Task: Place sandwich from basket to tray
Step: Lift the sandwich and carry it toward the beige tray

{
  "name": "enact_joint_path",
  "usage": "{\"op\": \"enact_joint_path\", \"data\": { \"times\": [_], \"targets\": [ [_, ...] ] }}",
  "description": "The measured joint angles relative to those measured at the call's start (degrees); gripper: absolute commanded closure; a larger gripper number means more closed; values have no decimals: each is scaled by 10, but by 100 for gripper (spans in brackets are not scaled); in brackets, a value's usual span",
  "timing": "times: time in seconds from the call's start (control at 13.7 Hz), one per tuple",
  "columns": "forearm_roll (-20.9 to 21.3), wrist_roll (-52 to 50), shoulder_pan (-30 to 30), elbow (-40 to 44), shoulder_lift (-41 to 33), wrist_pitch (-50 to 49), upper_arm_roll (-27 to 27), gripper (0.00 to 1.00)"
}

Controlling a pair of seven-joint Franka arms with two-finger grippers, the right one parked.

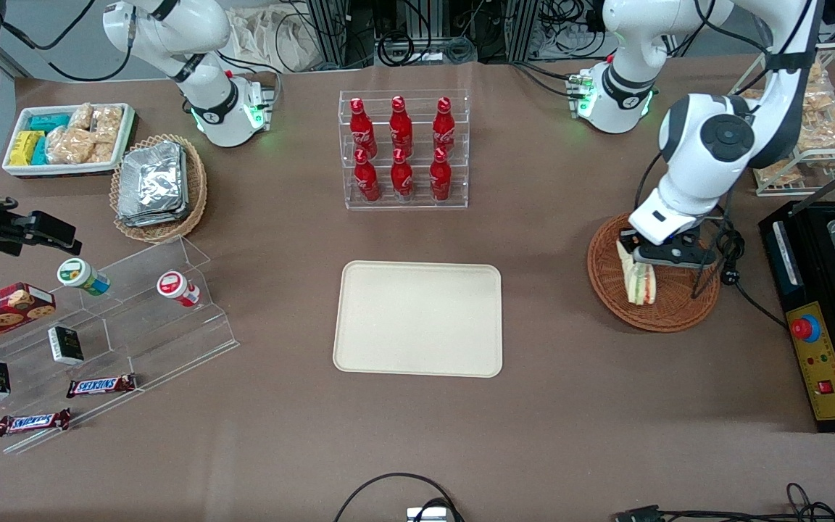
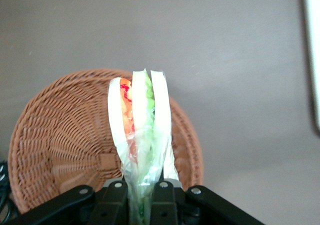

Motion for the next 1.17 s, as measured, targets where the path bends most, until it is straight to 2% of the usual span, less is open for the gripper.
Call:
{"op": "enact_joint_path", "data": {
  "times": [0.29,0.51,0.8,1.17],
  "targets": [
    [-2,-24,-1,35,7,-11,-50,97],
    [1,-80,-2,94,46,-50,-96,97],
    [45,-158,-14,166,117,-63,-126,97],
    [120,-274,-74,282,226,-108,-128,96]
  ]
}}
